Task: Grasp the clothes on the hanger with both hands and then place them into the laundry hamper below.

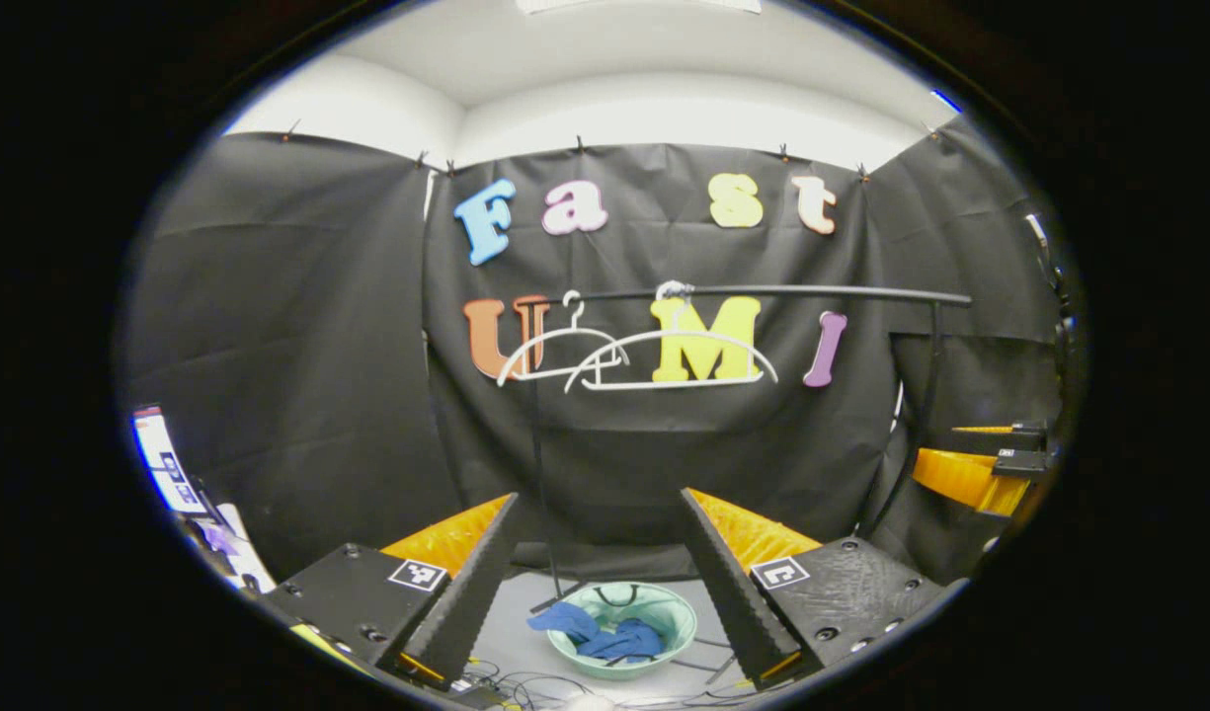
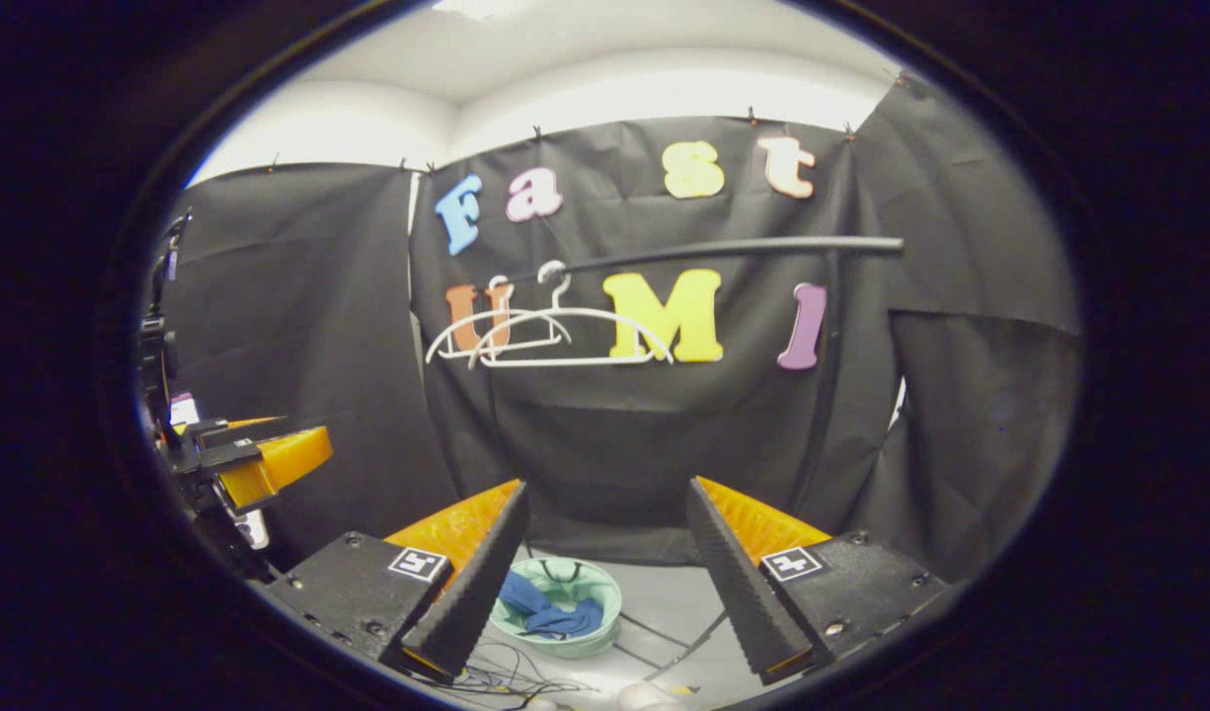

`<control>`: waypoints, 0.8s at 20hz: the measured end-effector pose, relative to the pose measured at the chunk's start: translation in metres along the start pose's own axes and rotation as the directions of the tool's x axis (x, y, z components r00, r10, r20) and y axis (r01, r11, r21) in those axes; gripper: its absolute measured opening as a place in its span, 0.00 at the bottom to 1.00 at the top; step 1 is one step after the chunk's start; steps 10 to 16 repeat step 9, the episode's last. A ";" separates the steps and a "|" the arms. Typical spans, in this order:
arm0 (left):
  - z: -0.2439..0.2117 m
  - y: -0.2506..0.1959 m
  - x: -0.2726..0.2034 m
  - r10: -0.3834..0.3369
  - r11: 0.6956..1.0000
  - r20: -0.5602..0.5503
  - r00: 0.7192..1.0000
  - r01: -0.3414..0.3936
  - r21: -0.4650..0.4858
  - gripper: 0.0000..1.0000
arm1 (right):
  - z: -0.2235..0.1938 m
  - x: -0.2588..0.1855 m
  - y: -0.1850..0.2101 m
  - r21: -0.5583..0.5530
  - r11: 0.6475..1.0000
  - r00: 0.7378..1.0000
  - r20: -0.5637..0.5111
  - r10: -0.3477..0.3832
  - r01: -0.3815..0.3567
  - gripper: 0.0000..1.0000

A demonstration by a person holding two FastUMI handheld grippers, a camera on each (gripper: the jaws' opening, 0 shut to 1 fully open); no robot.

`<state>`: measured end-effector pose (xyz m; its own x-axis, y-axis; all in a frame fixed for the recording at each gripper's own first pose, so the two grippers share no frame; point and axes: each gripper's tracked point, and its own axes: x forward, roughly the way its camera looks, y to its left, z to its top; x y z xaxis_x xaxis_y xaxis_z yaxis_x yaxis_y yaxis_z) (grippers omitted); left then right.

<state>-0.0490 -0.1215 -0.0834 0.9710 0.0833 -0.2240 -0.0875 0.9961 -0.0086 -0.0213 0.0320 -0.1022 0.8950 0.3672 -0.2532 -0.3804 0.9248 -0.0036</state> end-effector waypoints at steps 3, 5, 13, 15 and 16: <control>0.016 -0.005 -0.034 0.020 0.999 0.051 0.998 -0.021 0.030 0.94 | 0.019 -0.030 -0.010 0.018 1.000 0.997 0.073 -0.004 0.002 1.00; 0.023 -0.013 -0.051 0.017 0.999 0.071 0.997 -0.019 0.038 0.99 | 0.021 -0.047 -0.018 0.026 1.000 0.995 0.098 -0.017 0.015 0.99; 0.032 -0.008 -0.082 -0.016 1.000 0.103 0.995 0.015 0.009 0.99 | 0.039 -0.084 -0.021 0.036 0.997 0.980 0.182 -0.077 0.071 0.99; 0.032 -0.008 -0.082 -0.016 1.000 0.103 0.995 0.015 0.009 0.99 | 0.039 -0.084 -0.021 0.036 0.997 0.980 0.182 -0.077 0.071 0.99; 0.032 -0.008 -0.082 -0.016 1.000 0.103 0.995 0.015 0.009 0.99 | 0.039 -0.084 -0.021 0.036 0.997 0.980 0.182 -0.077 0.071 0.99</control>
